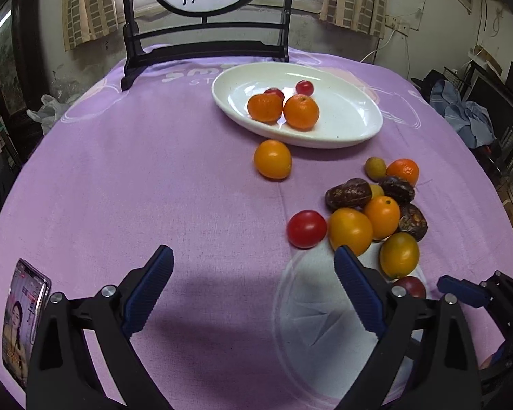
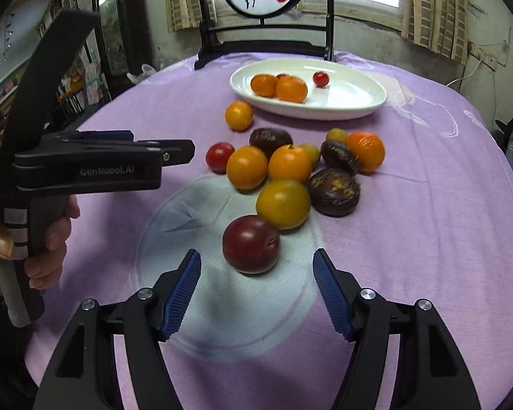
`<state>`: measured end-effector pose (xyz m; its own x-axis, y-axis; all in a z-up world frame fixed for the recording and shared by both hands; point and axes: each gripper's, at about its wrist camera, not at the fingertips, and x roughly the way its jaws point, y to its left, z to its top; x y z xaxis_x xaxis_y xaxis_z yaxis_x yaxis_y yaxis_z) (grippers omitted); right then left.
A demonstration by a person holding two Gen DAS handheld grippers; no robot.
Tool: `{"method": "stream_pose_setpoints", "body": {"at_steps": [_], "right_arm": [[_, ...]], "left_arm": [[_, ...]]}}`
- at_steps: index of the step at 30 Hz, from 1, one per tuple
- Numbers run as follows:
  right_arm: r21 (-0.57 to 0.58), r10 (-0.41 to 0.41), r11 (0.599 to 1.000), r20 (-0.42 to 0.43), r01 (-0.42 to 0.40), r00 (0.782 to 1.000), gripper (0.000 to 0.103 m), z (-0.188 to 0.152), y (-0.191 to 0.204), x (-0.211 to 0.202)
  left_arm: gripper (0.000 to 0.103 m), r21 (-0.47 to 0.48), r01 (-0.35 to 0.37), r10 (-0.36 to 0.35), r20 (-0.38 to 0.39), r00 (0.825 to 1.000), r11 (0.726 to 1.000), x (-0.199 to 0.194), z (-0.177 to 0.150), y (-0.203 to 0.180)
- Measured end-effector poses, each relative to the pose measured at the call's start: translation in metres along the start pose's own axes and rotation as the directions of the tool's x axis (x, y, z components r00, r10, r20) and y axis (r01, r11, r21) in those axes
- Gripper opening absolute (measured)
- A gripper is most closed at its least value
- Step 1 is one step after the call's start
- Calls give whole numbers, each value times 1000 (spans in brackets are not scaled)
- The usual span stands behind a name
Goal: Organize fruits
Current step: 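Grasp the dark-red tomato with the right tool while the left tool grasps a red tomato, then lower both tomatoes onto the white plate and open both tools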
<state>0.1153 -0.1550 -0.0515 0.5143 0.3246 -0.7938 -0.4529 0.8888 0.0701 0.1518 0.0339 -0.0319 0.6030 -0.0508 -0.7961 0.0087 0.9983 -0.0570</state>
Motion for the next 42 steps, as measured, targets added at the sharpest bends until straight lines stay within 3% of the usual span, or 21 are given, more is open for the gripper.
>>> {"method": "stream_pose_setpoints", "body": {"at_steps": [3,5,7,14,19,23,29,34,36,37,39,42], "right_arm": [[5,-13,1000,-35,14,999,68,4,5,14],[9,-7,1000,-61,7,998,44,6,8,23],[14,-17,1000,-59,18,998,39,7,8,26],[47,14,999,-39,-12,999,39,2,4,11],[64,54,996,-4,-54,999,39,-5,-4,-3],[87,76,993,11,-77,997,39,-7,-12,-8],[89,116,989,46,-120,992,39,-11,-16,-18],[116,128,984,55,-134,990,39,-14,-24,-17],[130,126,983,56,-133,990,39,-13,-27,-15],[133,125,982,58,-131,991,39,-14,-28,-15],[138,121,982,63,-129,991,39,-14,-28,-16],[138,115,983,71,-124,991,39,-14,-28,-19]], "left_arm": [[93,-2,14,-14,9,1000,1000,2,1,4],[93,4,14,-14,15,1000,1000,3,1,5],[93,10,17,-17,4,1000,1000,7,1,4],[93,50,12,-11,-16,1000,999,14,-3,-4],[93,18,42,-40,-98,994,999,35,-5,-6],[93,42,-18,23,-106,994,999,44,-4,-11],[92,63,-44,50,-101,994,997,54,5,-20],[67,73,-17,22,-76,997,997,56,17,-26],[41,103,6,1,-64,998,995,54,17,-33],[33,128,16,-8,-62,998,992,52,16,-39],[28,179,-9,19,-55,998,984,48,11,-49],[28,161,32,-21,-71,997,986,38,8,-46]]}}
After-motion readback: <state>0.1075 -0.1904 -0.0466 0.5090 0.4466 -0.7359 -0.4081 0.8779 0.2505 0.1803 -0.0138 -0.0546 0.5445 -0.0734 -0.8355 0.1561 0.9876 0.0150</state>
